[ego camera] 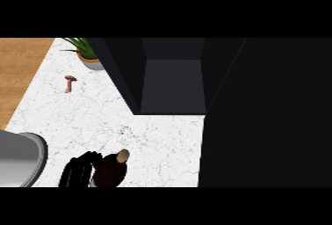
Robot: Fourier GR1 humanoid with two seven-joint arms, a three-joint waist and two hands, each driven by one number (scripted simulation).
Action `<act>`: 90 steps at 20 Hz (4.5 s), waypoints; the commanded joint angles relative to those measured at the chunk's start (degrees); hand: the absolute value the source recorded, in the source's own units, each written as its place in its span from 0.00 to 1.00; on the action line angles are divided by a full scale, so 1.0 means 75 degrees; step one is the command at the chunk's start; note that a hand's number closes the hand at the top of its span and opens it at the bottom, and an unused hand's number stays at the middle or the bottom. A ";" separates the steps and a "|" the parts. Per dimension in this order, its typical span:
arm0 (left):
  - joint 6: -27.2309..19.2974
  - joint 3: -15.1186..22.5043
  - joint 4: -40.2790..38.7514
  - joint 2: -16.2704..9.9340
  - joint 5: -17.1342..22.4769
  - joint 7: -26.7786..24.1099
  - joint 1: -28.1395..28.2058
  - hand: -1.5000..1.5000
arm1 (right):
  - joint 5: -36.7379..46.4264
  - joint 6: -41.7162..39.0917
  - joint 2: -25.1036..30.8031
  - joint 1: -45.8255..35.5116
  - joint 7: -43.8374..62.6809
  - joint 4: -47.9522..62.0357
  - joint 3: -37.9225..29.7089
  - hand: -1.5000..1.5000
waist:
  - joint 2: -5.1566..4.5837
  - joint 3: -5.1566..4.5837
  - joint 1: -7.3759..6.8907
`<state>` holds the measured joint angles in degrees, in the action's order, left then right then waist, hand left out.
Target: Pick up the wine, place it into the cabinet and close the cabinet
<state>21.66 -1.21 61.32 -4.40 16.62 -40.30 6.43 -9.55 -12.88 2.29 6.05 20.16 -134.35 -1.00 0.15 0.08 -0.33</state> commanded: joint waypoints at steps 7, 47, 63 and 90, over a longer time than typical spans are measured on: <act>-0.0785 0.0719 0.3738 0.0416 0.0633 0.2464 0.0853 1.00 | 0.0043 -0.0154 -0.0096 0.0076 -0.0606 0.0595 -0.0035 0.00 | -0.0012 -0.0004 0.0021; -0.6872 0.3337 0.0604 0.0587 0.1111 0.3033 -0.5009 1.00 | 0.0107 0.0106 -0.0069 -0.0067 0.0212 -0.0118 0.0162 0.00 | -0.0028 -0.0014 0.0156; -0.5871 0.3419 -0.1807 0.0587 0.2561 0.0814 -0.4794 1.00 | 0.0083 -0.0039 -0.0043 -0.0075 -0.0199 0.0319 -0.0078 0.00 | -0.0026 -0.0013 0.0109; -0.4235 0.3576 -0.5116 0.0587 0.5225 -0.0190 -0.7093 1.00 | 0.0637 0.0165 -0.0292 -0.0063 -0.0384 0.0632 0.0827 0.00 | -0.0080 -0.0019 0.0316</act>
<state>-10.74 24.50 24.53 -0.02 53.61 -40.24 -47.50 -9.11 -14.00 1.58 4.90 17.05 -128.89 0.02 -0.41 -0.03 1.79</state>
